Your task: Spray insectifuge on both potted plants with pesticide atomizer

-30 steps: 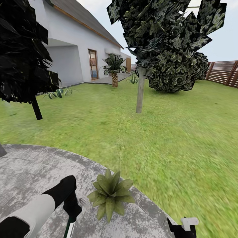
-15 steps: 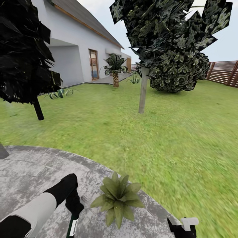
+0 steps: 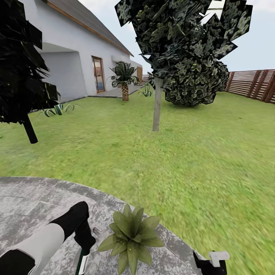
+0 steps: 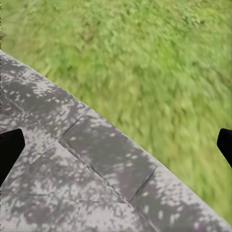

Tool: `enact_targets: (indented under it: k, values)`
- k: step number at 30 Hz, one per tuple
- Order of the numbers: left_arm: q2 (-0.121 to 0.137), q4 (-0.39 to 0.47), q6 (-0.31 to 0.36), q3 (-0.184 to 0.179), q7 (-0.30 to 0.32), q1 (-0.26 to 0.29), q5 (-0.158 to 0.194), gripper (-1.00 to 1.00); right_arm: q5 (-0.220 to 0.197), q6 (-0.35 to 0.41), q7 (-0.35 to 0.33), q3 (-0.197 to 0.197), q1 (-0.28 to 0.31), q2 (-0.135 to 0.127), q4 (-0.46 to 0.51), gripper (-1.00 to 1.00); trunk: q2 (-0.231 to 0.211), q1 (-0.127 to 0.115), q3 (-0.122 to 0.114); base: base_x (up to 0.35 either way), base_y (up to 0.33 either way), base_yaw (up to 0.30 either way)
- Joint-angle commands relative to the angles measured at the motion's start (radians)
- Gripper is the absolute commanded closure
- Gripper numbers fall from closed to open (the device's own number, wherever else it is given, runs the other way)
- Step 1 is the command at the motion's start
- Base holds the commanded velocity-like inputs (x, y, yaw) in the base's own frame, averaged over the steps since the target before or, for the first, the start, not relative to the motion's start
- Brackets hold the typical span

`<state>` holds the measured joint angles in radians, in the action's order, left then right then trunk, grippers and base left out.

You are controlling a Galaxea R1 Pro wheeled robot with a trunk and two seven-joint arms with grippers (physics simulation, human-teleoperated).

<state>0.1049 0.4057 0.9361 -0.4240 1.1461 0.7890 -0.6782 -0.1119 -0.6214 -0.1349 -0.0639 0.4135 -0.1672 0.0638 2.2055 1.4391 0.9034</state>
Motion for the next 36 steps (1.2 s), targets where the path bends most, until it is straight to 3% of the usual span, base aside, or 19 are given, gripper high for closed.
enact_targets:
  k: [1,5,10,20,24,27,31,36]
  values:
    - [0.009,-0.005,0.003,-0.002,0.01,-0.004,-0.009,1.0,-0.011,-0.003,-0.007,-0.006,0.001,0.002,-0.001,-1.0,0.0,0.0,0.001,0.0,0.0,0.0]
    - [0.012,-0.007,0.0,-0.006,0.004,-0.04,-0.01,1.0,-0.012,-0.003,-0.007,-0.005,0.001,0.003,-0.001,-1.0,0.0,0.0,0.001,0.0,0.0,0.0]
    - [0.026,-0.007,0.0,-0.003,0.003,-0.045,-0.009,1.0,-0.012,-0.003,-0.006,-0.005,0.001,0.004,-0.001,-1.0,0.0,0.0,0.001,0.013,0.014,0.0]
    - [0.013,-0.004,-0.001,-0.007,0.002,-0.046,-0.011,1.0,-0.012,-0.003,-0.006,-0.005,0.001,0.005,-0.001,-1.0,0.0,0.0,0.001,0.076,0.093,0.0]
    - [0.015,0.0,-0.024,-0.008,-0.009,-0.095,-0.012,1.0,-0.011,-0.003,-0.006,-0.005,0.001,0.005,-0.001,-1.0,0.0,0.0,0.001,0.001,0.002,0.0]
    - [0.024,-0.006,-0.125,-0.006,-0.049,-0.124,-0.01,1.0,-0.011,-0.003,-0.006,-0.005,0.001,0.005,-0.001,-1.0,0.0,0.0,0.001,0.0,0.0,0.0]
    - [0.013,0.013,-0.132,0.006,-0.139,-0.132,-0.003,1.0,-0.011,-0.003,-0.006,-0.005,0.001,0.009,-0.002,-1.0,0.0,0.0,0.001,0.0,0.0,0.0]
    - [0.013,0.103,-0.128,0.027,-0.15,-0.132,-0.004,1.0,-0.009,-0.003,-0.004,-0.005,0.001,0.016,-0.002,-1.0,0.0,0.0,0.001,0.0,0.0,0.0]
